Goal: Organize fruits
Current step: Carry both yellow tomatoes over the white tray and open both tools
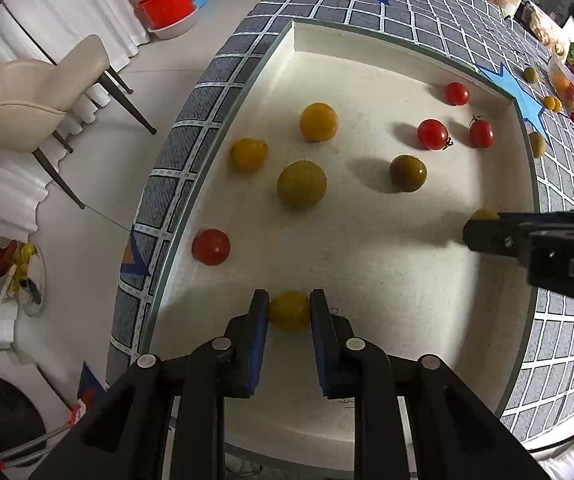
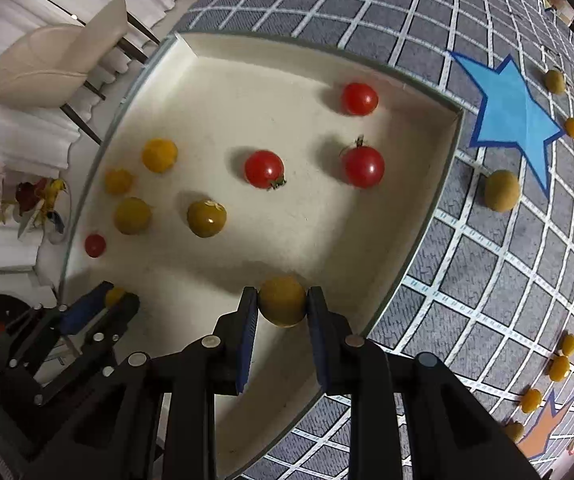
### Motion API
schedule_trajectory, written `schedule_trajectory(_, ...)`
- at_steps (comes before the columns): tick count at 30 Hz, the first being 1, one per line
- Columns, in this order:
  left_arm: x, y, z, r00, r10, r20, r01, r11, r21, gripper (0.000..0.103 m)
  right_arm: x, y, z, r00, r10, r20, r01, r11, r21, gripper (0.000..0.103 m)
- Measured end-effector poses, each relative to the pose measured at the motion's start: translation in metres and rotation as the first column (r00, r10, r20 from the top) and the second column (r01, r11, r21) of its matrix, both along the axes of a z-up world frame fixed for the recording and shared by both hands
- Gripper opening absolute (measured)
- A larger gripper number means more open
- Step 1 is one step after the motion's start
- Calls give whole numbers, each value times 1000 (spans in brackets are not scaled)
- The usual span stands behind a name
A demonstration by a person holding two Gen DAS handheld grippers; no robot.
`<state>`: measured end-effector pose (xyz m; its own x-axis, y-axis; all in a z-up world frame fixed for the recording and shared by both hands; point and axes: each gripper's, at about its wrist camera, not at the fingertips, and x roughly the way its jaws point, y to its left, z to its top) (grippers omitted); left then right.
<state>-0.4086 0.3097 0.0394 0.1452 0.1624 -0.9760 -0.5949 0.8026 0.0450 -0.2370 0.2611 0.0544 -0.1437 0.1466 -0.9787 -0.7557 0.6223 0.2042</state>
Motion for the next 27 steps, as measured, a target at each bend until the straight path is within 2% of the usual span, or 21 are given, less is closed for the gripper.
schedule_trajectory(3,0,-4,1,1000,-13,-9,13,1000,17,26,0,0,-2,1000,0,0,0,1000,4,28)
schedule_trajectory(4,0,-6,3,1000,-19,-16,20,999,35,42,-1,2,-2,1000,7,5,-7,1000,3,28)
schedule_trajectory(5,0,-7,3,1000,-22,-17,23,999,43,72,-1,2,-2,1000,12,6,-12,1000,3,28)
schedule_trajectory(6,1,-9,6,1000,-21,-11,22,998,57,80,-1,3,-2,1000,15,5,-15,1000,3,28)
schedule_trajectory(8,1,-11,10,1000,-27,0,27,996,85,81,-2,6,-1,1000,15,-8,-15,1000,7,32)
schedule_trajectory(10,2,-12,8,999,-35,-14,35,997,67,81,-1,7,-1,1000,14,-22,-13,1000,12,44)
schedule_trajectory(11,2,-13,8,999,-36,-17,37,997,66,81,-1,8,0,999,15,-30,-14,1000,21,47)
schedule_trajectory(14,3,-16,12,999,-47,-20,48,997,68,81,-3,8,10,999,14,-40,-12,998,59,70)
schedule_trajectory(15,3,-17,13,998,-53,-21,54,996,67,81,-1,6,15,999,14,-43,-11,997,74,81)
schedule_trajectory(16,4,-18,15,998,-59,-23,60,996,67,81,1,3,23,999,11,-32,-8,996,87,85)
schedule_trajectory(20,8,-24,21,996,-85,-29,87,993,80,81,9,-9,43,999,-32,-9,33,992,120,85)
schedule_trajectory(27,28,-48,41,986,-167,-1,166,981,99,81,31,-67,62,988,-146,49,140,984,108,85)
